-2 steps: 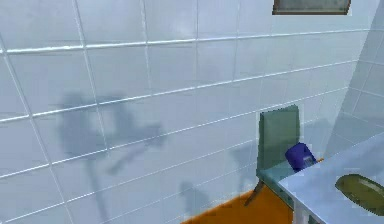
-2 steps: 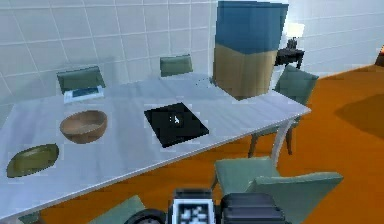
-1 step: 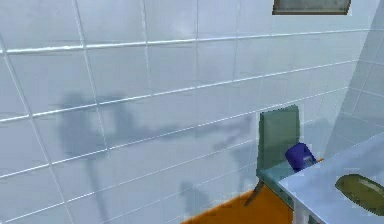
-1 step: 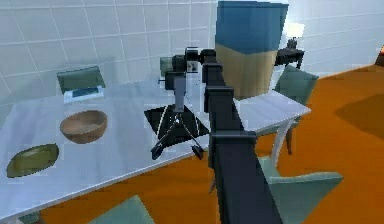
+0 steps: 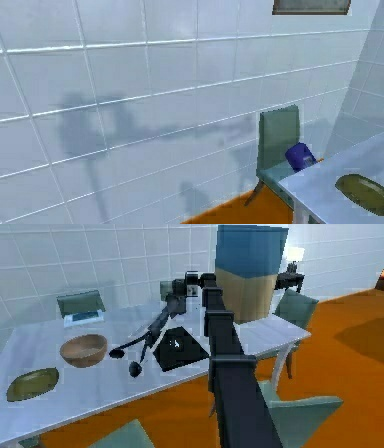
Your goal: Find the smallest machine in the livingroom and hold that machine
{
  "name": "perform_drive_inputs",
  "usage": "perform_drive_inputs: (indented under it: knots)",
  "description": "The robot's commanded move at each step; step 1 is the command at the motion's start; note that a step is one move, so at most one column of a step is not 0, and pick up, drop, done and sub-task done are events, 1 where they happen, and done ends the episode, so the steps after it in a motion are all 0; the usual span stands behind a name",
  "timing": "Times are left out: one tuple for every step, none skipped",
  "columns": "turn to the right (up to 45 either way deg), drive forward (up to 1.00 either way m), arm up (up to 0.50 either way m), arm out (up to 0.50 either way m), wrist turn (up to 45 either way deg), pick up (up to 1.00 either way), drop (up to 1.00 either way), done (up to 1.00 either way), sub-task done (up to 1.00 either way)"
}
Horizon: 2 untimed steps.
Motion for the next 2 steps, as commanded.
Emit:
perform_drive_inputs:
  knots:
    - [0.0, 0.0, 0.0, 0.0, 45.0, 0.0, 0.0, 0.0, 0.0]
    - [0.0, 0.0, 0.0, 0.0, 45.0, 0.0, 0.0, 0.0, 0.0]
